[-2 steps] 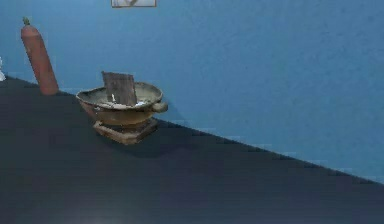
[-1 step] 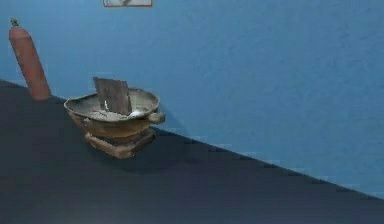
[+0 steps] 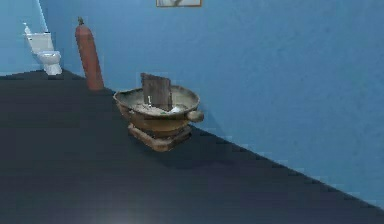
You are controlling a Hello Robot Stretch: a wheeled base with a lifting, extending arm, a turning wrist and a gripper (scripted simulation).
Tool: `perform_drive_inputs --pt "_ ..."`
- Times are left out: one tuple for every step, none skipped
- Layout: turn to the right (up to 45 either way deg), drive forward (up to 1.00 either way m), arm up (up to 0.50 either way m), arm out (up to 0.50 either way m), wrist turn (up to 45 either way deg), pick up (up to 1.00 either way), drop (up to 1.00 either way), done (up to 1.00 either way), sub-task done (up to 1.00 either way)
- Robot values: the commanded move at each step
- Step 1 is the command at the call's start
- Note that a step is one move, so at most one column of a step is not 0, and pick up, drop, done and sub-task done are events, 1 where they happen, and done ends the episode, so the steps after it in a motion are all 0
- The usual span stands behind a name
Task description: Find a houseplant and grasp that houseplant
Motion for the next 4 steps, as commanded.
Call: perform_drive_inputs --pt "0.0 0.25 0.0 0.0 0.0 0.0 0.0 0.0 0.0" --pt "-45.0 0.0 0.0 0.0 0.0 0.0 0.0 0.0 0.0" --pt "-3.0 0.0 0.0 0.0 0.0 0.0 0.0 0.0 0.0" --pt "0.0 1.0 0.0 0.0 0.0 0.0 0.0 0.0 0.0"
